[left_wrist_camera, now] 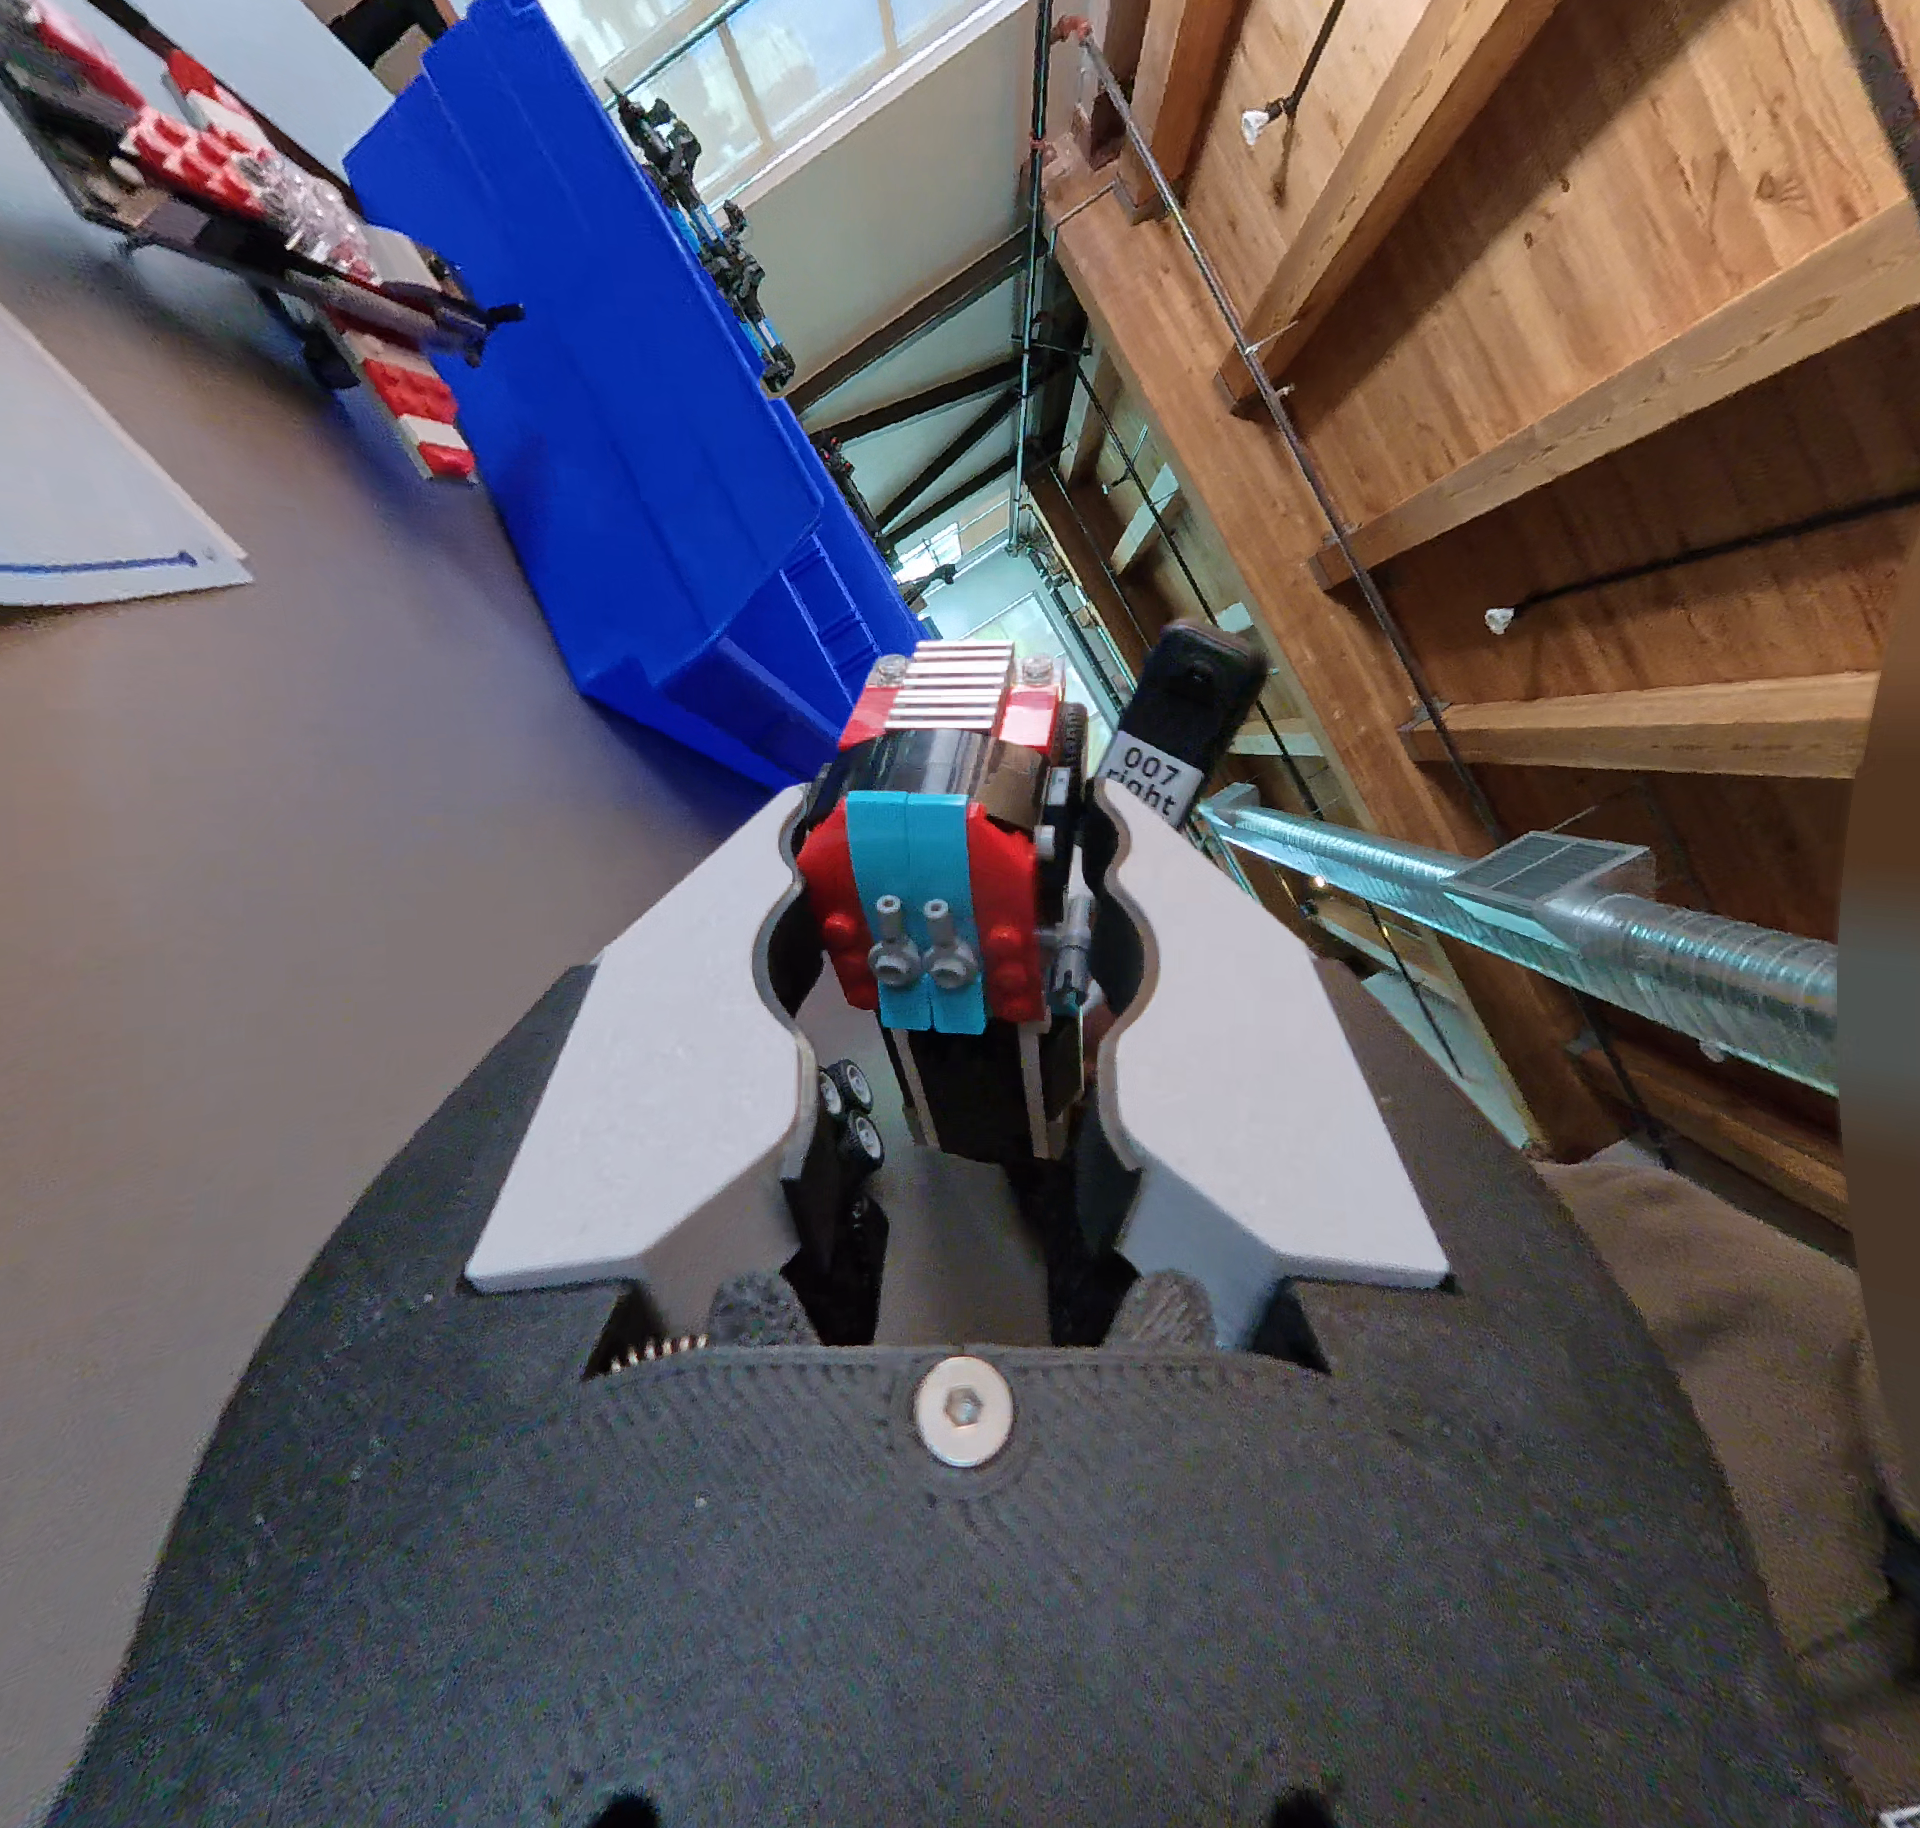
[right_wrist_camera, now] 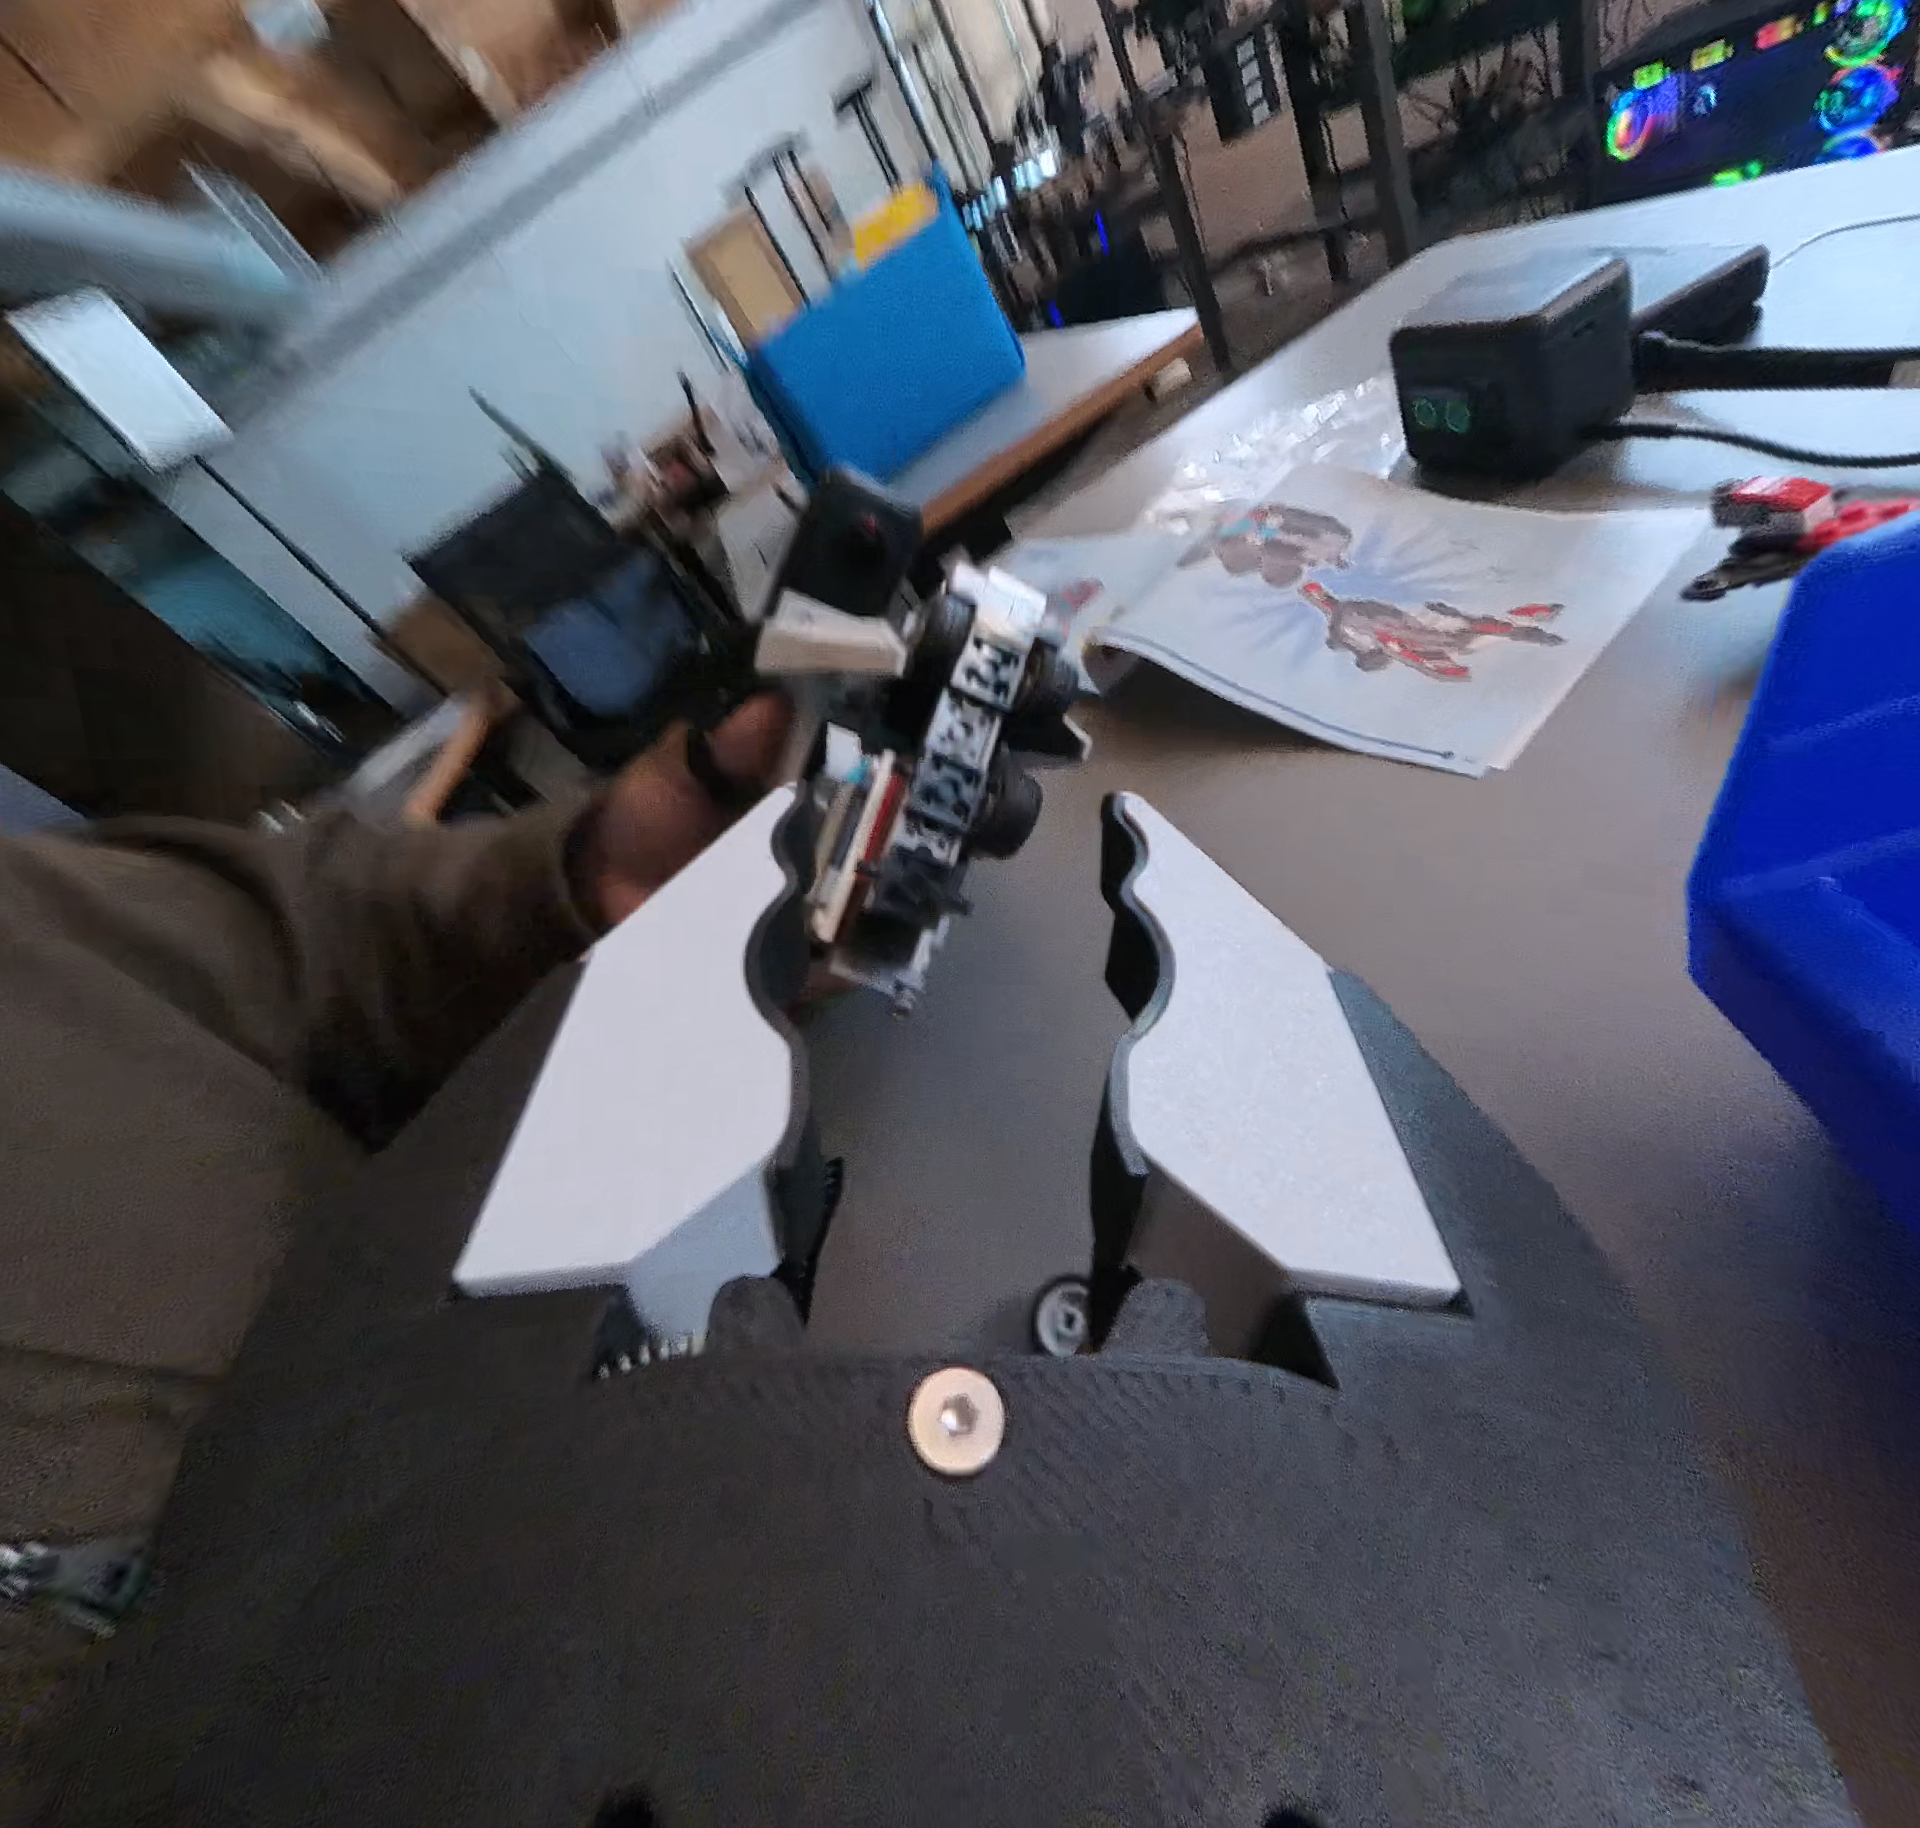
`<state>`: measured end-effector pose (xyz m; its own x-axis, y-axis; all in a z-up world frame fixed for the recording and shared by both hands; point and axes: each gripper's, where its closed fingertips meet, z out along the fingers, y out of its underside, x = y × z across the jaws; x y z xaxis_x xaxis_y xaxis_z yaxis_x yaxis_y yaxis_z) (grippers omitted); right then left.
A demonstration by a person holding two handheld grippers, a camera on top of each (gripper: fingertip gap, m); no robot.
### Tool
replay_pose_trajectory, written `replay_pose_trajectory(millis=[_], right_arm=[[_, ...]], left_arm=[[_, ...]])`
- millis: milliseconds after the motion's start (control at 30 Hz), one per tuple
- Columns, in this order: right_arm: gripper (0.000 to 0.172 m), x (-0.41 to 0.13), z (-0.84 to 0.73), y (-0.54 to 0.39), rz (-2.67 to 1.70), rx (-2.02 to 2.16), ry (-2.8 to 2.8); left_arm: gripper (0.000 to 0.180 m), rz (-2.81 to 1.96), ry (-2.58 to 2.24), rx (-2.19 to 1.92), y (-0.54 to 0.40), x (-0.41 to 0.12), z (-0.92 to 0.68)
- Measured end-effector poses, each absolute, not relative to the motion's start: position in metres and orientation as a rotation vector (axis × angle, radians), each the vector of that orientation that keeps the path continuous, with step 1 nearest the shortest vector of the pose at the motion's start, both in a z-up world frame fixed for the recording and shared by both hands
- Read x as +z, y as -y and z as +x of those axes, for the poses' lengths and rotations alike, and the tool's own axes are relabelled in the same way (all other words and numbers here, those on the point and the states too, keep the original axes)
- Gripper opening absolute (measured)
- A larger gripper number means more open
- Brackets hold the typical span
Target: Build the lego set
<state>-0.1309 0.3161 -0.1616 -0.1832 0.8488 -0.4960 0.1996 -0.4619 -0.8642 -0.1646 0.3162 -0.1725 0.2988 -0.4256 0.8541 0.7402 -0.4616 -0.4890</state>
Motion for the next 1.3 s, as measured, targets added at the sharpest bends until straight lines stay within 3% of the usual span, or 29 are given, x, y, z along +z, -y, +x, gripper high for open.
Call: replay_pose_trajectory(millis=[400, 533, 633, 700, 800, 1300], right_arm=[[0.080, -0.193, -0.156, -0.284, -1.258, 0.909, 1.501], [0.078, -0.193, -0.162, -0.283, -1.164, 0.720, 1.502], [0.060, -0.192, -0.164, -0.289, -1.117, 0.603, 1.483], [0.053, -0.188, -0.163, -0.291, -1.098, 0.598, 1.462], [0.053, -0.180, -0.161, -0.293, -1.105, 0.667, 1.414], [0.053, -0.151, -0.148, -0.295, -1.019, 0.829, 1.292]], left_arm=[[0.050, -1.419, 0.560, -1.362, -0.321, -0.177, -0.194], [0.050, -1.378, 0.595, -1.388, -0.320, -0.174, -0.192], [0.050, -1.390, 0.581, -1.425, -0.320, -0.175, -0.180], [0.051, -1.376, 0.568, -1.426, -0.320, -0.172, -0.180], [0.060, -1.394, 0.477, -1.453, -0.319, -0.163, -0.173], [0.065, -1.442, 0.315, -1.684, -0.307, -0.156, -0.129]])
